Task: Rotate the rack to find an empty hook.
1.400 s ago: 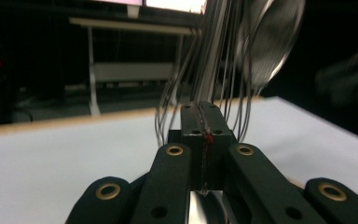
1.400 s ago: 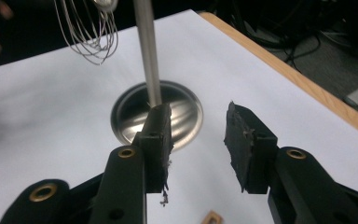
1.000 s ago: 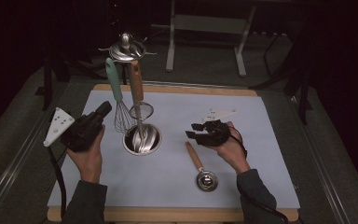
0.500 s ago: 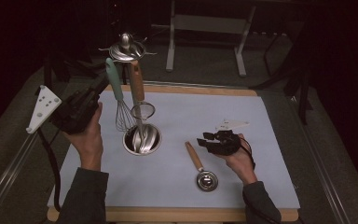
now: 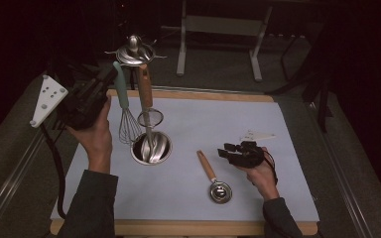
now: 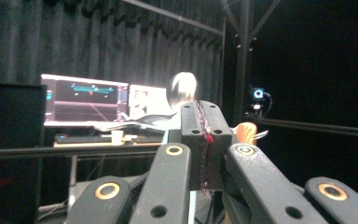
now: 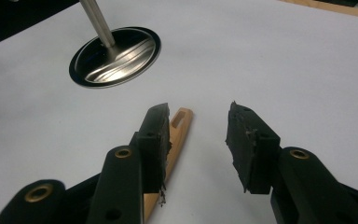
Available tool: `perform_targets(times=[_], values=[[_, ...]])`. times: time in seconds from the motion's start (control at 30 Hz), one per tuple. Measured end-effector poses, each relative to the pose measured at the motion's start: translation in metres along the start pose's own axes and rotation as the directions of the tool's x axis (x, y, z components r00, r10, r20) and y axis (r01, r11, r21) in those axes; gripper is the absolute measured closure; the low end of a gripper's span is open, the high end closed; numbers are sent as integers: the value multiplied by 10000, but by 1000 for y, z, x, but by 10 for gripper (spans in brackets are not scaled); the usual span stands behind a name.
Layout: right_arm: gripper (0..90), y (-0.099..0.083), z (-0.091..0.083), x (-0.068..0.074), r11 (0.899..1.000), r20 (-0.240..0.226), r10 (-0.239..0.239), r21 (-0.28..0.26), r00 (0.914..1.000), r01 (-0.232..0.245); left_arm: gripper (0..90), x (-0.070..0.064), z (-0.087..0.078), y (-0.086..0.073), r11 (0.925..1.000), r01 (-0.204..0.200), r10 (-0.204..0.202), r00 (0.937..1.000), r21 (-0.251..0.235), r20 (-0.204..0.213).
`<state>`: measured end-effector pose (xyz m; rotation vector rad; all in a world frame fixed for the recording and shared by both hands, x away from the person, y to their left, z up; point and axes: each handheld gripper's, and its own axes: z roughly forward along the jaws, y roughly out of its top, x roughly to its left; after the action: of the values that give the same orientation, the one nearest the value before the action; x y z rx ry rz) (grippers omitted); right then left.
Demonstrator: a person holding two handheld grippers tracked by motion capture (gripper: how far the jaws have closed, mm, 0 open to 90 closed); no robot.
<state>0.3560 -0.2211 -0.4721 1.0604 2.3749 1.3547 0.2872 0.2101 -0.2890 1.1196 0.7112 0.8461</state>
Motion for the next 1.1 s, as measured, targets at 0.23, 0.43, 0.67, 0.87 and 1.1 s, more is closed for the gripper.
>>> perform_targets(times=[0.23,0.43,0.67,0.87,1.1], values=[[584,-2,-4,-2,9999,55,109,-84,9999,-108,900,1,0,0,9999,-148,148,9999,46,-32],[582,-3,-4,-4,9998,63,175,-71,9998,-174,900,7,0,0,10000,-32,33,9996,54,-270],[578,-4,-3,-4,10000,81,74,-3,9999,-74,900,16,3,-1,9998,182,-179,9974,42,-702],[577,-5,-3,-4,9999,67,121,10,9999,-121,900,20,5,-1,9996,267,-258,9964,101,-813],[577,-7,-4,-5,9998,67,179,-15,9998,-179,900,26,9,0,9991,249,-216,9955,353,-924]])
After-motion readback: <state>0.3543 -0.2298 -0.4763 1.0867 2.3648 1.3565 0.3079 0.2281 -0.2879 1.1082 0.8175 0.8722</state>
